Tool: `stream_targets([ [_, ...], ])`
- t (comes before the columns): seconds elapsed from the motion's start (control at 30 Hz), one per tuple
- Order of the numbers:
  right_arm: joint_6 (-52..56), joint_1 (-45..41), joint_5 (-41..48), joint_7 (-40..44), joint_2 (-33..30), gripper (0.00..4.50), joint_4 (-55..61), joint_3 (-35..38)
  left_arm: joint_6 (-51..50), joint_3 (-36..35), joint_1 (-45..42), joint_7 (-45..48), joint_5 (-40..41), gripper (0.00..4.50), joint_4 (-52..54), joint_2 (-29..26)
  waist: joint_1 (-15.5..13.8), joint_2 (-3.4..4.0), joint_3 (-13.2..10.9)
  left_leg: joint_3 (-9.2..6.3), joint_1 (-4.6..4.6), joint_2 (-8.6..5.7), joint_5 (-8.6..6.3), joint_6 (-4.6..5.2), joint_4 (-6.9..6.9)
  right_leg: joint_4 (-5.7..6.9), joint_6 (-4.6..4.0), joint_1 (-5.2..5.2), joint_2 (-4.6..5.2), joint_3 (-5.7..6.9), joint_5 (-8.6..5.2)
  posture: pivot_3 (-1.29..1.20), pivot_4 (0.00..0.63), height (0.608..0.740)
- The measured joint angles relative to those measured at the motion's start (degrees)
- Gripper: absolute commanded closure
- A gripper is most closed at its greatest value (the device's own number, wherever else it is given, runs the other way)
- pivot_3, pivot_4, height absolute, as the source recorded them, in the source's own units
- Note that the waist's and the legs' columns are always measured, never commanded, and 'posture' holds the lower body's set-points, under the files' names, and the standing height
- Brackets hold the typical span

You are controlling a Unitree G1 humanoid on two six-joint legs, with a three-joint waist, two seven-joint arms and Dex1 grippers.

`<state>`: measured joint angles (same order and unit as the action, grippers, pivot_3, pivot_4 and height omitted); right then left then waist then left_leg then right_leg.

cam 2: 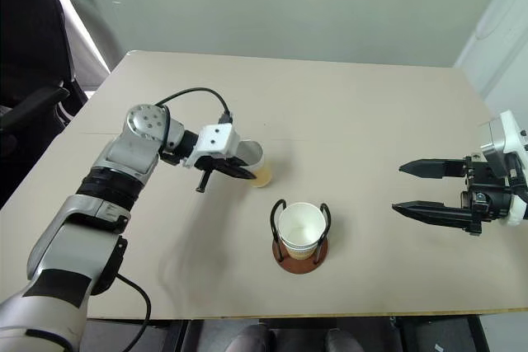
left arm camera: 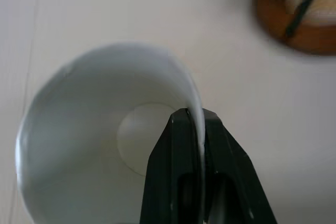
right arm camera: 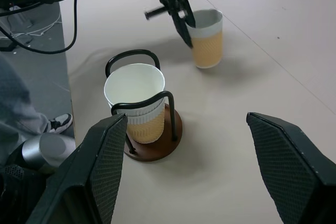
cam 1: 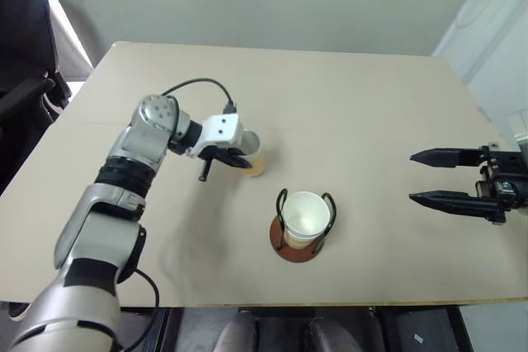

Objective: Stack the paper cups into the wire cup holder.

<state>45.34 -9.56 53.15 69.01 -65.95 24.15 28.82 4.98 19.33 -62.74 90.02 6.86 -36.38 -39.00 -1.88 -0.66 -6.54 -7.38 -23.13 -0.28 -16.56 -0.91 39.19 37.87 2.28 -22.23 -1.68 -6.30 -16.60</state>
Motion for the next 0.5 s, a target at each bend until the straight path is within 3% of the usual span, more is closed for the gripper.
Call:
stream_targets([
  [0.2,-0.25,-0.11,-0.54,0.07,0.0,0.83,-0.16,0.0,-6.78,2.81,-5.89,0.43,19.65,4.46,19.78,-7.29,0.02,0.04,0.03,0.05,0.09,-0.06,-0.03,0.06,-0.06,-0.04,0.13,0.09,0.11,-0.05,-0.06,0.0,0.15,0.74],
  [0.37,-0.28,-0.15,-0.58,-0.48,0.0,0.83,-0.03,0.0,-7.52,8.64,-6.0,0.53,29.04,4.46,27.96,-9.63,0.08,0.04,0.03,0.07,0.19,-0.06,-0.03,0.06,-0.06,0.01,0.15,0.1,0.12,-0.07,-0.07,0.0,0.15,0.74],
  [0.5,-0.24,-0.02,-0.55,-1.18,0.01,0.83,0.74,0.04,-6.55,12.54,-6.12,0.54,31.54,4.46,29.92,-10.56,0.11,0.04,0.03,0.06,0.25,-0.06,-0.04,0.07,-0.04,0.06,0.14,0.16,0.14,-0.07,-0.07,0.0,0.15,0.74],
])
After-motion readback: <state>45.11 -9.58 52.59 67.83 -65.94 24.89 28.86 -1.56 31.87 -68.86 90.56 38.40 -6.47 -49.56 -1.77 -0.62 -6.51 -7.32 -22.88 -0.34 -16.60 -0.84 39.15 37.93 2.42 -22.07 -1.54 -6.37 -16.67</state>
